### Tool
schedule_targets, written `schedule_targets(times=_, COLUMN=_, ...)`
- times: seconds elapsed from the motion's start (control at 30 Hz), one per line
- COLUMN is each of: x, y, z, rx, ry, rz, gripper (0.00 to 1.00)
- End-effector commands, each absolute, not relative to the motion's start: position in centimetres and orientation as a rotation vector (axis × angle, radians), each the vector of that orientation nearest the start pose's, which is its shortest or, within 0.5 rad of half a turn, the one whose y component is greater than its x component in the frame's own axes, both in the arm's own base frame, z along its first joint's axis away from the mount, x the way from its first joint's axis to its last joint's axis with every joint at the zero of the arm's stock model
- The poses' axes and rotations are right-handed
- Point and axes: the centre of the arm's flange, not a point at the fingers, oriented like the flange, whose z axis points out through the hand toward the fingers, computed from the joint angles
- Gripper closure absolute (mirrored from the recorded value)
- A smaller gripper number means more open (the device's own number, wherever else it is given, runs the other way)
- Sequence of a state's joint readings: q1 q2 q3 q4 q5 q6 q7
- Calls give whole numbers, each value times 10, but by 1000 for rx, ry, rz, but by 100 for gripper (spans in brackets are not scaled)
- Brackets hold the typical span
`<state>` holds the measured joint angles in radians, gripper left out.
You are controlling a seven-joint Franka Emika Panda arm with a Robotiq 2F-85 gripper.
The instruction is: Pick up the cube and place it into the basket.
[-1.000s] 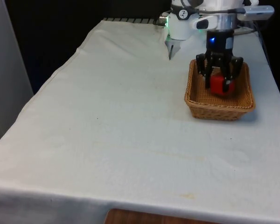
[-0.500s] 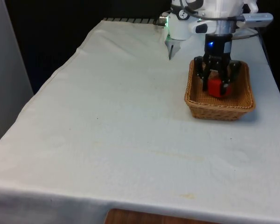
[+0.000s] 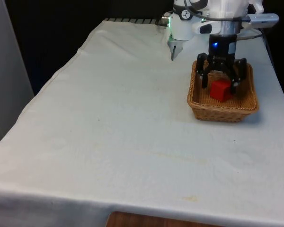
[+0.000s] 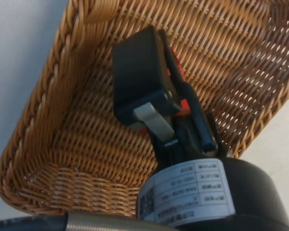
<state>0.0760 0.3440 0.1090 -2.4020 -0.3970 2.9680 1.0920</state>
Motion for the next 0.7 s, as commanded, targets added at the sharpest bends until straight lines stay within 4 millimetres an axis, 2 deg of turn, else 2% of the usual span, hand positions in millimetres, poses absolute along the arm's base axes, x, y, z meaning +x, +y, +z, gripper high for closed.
schedule_targets(times=0.0, x=502, y=120, z=199, rx=-2944, ry=813, rz=-371, gripper=0)
schedule_targets(times=0.3, x=505, y=120, z=215, rx=-2934, ry=810, rz=-391, gripper=0)
schedule_targets(times=0.33, x=506, y=119, z=223, rx=-2932, ry=819, rz=-398, gripper=0)
schedule_targets(times=0.67, x=518, y=107, z=249, rx=-2942, ry=844, rz=-432, gripper=0)
